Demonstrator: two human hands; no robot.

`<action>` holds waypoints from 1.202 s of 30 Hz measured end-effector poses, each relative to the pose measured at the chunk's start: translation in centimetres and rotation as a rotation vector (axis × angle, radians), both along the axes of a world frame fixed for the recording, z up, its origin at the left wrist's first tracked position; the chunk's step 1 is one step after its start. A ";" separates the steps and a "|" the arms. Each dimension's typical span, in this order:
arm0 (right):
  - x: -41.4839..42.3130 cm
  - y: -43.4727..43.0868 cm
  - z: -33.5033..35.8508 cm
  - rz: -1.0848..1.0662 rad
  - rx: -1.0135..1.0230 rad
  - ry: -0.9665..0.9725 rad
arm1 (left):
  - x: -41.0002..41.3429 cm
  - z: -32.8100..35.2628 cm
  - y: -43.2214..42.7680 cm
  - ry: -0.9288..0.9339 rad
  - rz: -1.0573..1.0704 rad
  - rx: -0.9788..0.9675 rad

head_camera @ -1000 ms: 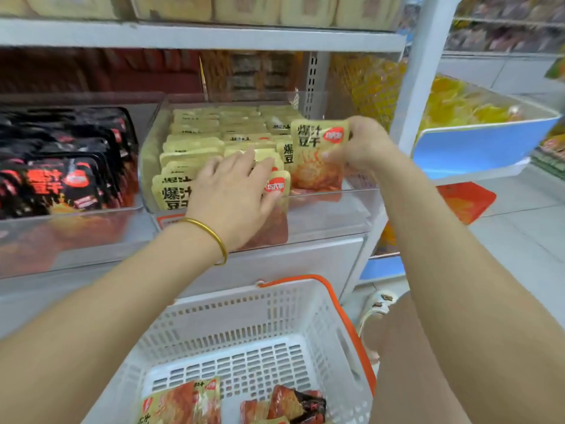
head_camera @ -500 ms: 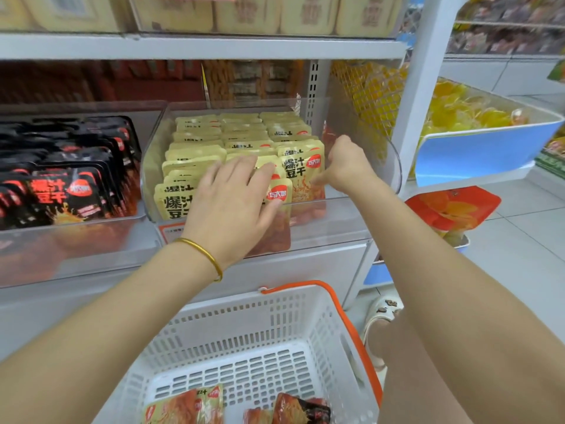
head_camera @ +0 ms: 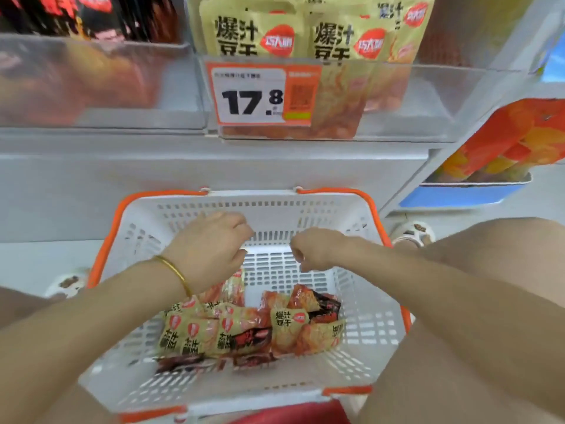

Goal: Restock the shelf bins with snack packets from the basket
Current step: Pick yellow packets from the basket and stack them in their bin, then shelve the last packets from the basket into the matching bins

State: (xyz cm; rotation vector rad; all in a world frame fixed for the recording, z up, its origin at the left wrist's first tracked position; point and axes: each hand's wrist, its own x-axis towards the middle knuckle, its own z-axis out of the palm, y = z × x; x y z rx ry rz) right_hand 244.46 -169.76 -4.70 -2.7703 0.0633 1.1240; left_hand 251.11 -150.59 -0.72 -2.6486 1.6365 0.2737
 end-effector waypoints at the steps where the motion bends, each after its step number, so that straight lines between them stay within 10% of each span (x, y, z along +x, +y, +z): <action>1: -0.1 0.3 -2.8 0.048 -0.034 0.048 | -0.1 -0.5 -0.1 0.016 -0.009 0.020; 11: -2.2 1.9 -15.6 0.301 -0.244 0.157 | 0.7 -2.2 -0.1 -0.070 0.028 0.080; 15: 0.7 0.6 -11.9 0.073 -0.194 0.072 | 0.9 -2.2 0.2 0.002 0.080 0.149; 21: 3.0 -1.1 -1.9 -0.847 0.492 -0.061 | 1.8 -2.7 0.7 0.373 0.399 0.154; 26: 1.2 1.7 3.0 -1.265 1.118 -0.005 | 2.5 -1.7 1.5 0.874 0.797 -0.337; 32: 0.6 5.9 9.4 -0.528 0.344 -0.642 | 3.9 5.4 3.6 0.478 0.595 -0.623; 36: 3.4 9.4 15.9 -0.273 0.444 -0.966 | 5.1 12.0 5.1 0.277 0.382 -0.807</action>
